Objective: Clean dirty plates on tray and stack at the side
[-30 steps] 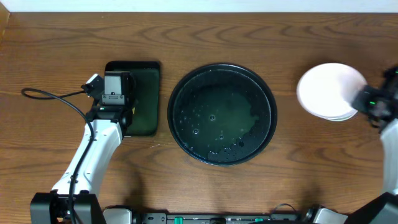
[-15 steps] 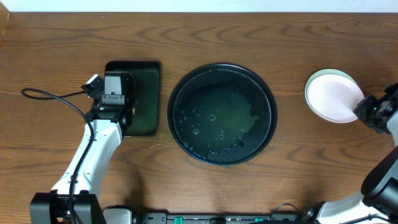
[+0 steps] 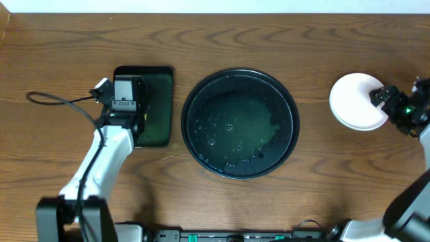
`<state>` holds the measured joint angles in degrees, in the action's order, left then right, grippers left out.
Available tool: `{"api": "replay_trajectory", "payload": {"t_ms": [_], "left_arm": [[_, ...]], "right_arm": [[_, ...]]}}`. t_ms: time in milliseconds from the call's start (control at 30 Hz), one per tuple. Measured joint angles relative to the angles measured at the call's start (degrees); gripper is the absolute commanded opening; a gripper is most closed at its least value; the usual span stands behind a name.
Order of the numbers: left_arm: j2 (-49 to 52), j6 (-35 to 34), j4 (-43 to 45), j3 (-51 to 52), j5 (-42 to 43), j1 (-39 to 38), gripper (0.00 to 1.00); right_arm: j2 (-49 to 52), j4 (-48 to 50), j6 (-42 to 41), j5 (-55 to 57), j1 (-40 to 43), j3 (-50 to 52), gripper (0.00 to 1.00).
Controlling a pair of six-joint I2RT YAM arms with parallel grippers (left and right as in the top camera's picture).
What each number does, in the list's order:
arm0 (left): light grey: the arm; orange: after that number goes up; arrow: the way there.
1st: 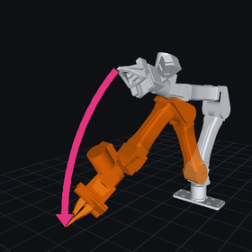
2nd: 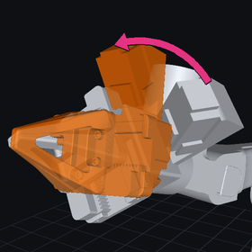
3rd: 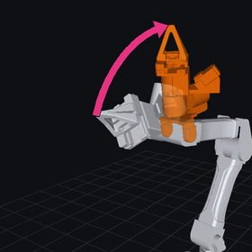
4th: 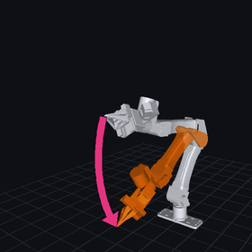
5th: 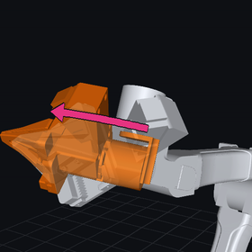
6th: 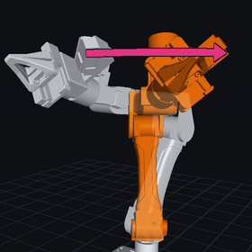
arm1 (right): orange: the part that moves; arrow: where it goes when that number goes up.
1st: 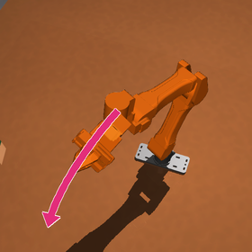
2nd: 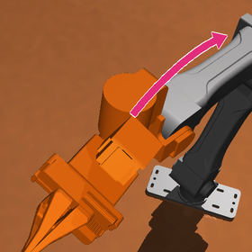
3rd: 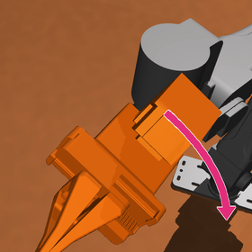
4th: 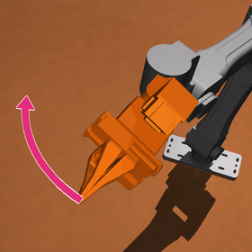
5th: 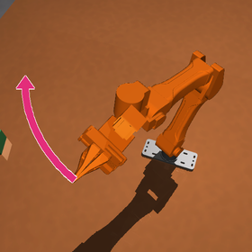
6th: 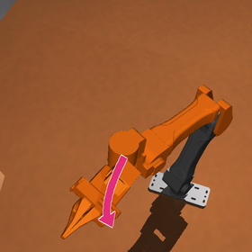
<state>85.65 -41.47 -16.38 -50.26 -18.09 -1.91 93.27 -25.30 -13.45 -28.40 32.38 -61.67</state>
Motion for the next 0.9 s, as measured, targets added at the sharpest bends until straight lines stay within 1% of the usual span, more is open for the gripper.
{"api": "replay_trajectory", "payload": {"t_ms": [67,167,300,367,467,533,600,633,667,733,767,900], "left_arm": [[2.82,0.13,2.27,0.00,0.00,0.00,0.10],[7.10,1.11,6.16,0.11,0.76,0.00,0.10],[10.67,2.36,11.30,0.20,4.52,0.00,0.10],[11.72,2.75,12.94,0.20,6.19,-0.02,0.15],[12.68,3.72,13.86,0.20,7.50,0.00,0.39],[12.90,4.44,13.86,0.20,7.93,0.00,0.49],[12.90,4.81,13.84,0.20,8.17,0.00,0.65],[12.90,5.11,13.77,0.20,8.31,0.00,0.69],[12.90,5.31,13.79,0.20,8.44,0.00,0.70],[12.90,5.55,13.79,0.20,8.70,0.00,0.75],[12.90,5.57,13.81,0.20,8.79,-0.02,0.77],[11.32,7.10,11.61,0.20,8.79,0.00,0.78]], "right_arm": [[-4.52,-2.80,0.04,-2.43,-2.38,-0.02,0.99],[-11.08,-7.96,1.60,-4.59,-8.15,-0.07,0.99],[-17.66,-13.11,4.26,-4.42,-15.78,-0.09,0.99],[-20.68,-15.08,5.03,-2.64,-19.32,-0.09,0.99],[-24.02,-16.46,5.53,-0.39,-23.02,-0.09,0.99],[-26.32,-16.74,5.86,0.66,-25.40,-0.09,0.99],[-27.87,-17.00,6.03,1.22,-27.12,-0.09,0.99],[-28.59,-17.09,6.08,1.46,-28.06,-0.09,0.99],[-29.24,-17.27,6.14,1.64,-29.00,-0.09,0.99],[-30.12,-17.99,6.27,2.43,-30.91,-0.09,0.99],[-30.23,-18.27,6.27,2.49,-31.15,-0.09,0.99],[-30.29,-21.68,6.32,4.81,-32.76,-0.09,0.99]]}}
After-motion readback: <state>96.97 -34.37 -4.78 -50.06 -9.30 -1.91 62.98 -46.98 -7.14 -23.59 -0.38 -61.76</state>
